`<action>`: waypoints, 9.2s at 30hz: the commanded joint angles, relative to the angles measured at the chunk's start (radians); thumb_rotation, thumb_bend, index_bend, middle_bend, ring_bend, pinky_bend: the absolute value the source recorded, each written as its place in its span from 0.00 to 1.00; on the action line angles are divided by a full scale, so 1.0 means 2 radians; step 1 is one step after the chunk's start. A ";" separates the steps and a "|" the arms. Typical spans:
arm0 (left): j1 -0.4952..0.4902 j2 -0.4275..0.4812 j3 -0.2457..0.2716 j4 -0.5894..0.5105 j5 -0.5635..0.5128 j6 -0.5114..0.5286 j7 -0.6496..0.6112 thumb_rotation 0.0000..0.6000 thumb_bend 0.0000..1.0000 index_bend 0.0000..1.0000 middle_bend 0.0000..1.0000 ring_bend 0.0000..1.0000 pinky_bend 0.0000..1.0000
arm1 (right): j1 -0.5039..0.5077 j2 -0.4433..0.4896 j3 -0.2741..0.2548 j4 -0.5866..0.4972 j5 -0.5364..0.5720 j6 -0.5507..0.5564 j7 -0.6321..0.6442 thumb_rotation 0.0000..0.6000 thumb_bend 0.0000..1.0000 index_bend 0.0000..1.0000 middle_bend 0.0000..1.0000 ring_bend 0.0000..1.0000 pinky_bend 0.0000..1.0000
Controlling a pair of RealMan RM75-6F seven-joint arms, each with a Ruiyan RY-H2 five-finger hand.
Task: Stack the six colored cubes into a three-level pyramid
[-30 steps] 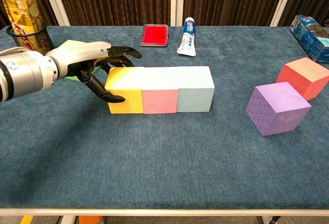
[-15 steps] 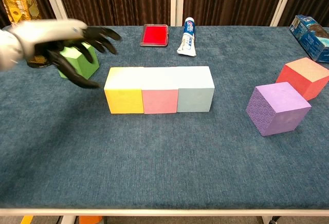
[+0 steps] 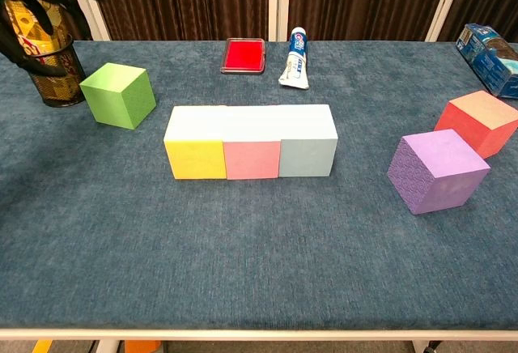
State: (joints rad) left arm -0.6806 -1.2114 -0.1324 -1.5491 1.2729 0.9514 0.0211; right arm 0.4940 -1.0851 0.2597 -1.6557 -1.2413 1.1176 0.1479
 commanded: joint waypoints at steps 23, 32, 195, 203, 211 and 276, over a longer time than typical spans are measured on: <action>-0.094 -0.119 0.079 0.321 0.187 -0.049 -0.251 1.00 0.19 0.07 0.16 0.00 0.24 | -0.011 0.021 0.006 -0.042 0.031 0.011 -0.038 1.00 0.00 0.00 0.01 0.00 0.00; -0.099 -0.101 0.084 0.297 0.180 -0.055 -0.242 1.00 0.19 0.07 0.16 0.00 0.24 | -0.003 0.009 0.006 -0.031 0.040 -0.001 -0.045 1.00 0.00 0.00 0.01 0.00 0.00; -0.238 -0.118 -0.077 -0.267 -0.488 0.150 0.409 1.00 0.26 0.09 0.11 0.00 0.15 | -0.043 0.033 -0.022 0.082 -0.064 0.019 0.172 1.00 0.00 0.00 0.02 0.00 0.00; -0.235 -0.112 -0.059 -0.248 -0.452 0.125 0.394 1.00 0.26 0.10 0.22 0.00 0.14 | -0.043 0.033 -0.023 0.084 -0.062 0.017 0.173 1.00 0.00 0.00 0.02 0.00 0.00; -0.236 -0.110 -0.055 -0.242 -0.459 0.124 0.388 1.00 0.26 0.11 0.32 0.00 0.14 | -0.043 0.031 -0.023 0.086 -0.060 0.013 0.172 1.00 0.00 0.00 0.02 0.00 0.00; -0.235 -0.183 -0.100 -0.252 -0.521 0.260 0.453 1.00 0.26 0.14 0.53 0.14 0.11 | -0.042 0.025 -0.026 0.100 -0.060 0.004 0.179 1.00 0.01 0.00 0.02 0.00 0.00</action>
State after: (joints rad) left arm -1.1508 -1.5769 -0.3324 -2.0533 0.2318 1.4708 0.9261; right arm 0.4097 -1.0360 0.2078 -1.4551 -1.3606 1.1251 0.5068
